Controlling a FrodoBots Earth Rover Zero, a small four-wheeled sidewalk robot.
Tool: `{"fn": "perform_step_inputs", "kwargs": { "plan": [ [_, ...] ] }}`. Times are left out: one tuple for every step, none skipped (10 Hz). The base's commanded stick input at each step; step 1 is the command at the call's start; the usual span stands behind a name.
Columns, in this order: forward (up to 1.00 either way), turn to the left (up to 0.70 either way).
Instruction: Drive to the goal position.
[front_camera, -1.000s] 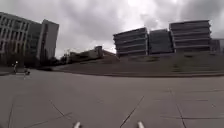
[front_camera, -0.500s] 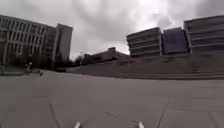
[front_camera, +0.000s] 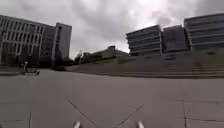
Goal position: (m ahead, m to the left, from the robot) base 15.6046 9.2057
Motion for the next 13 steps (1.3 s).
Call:
{"fn": "perform_step_inputs", "kwargs": {
  "plan": [
    [1.00, 0.00],
    [1.00, 0.00],
    [1.00, 0.14],
    [1.00, 0.36],
    [1.00, 0.40],
    [1.00, 0.40],
    [1.00, 0.40],
    [1.00, 0.03],
    [1.00, 0.00],
    [1.00, 0.00],
    [1.00, 0.00],
    [1.00, 0.00],
    [1.00, 0.00]
  ]
}}
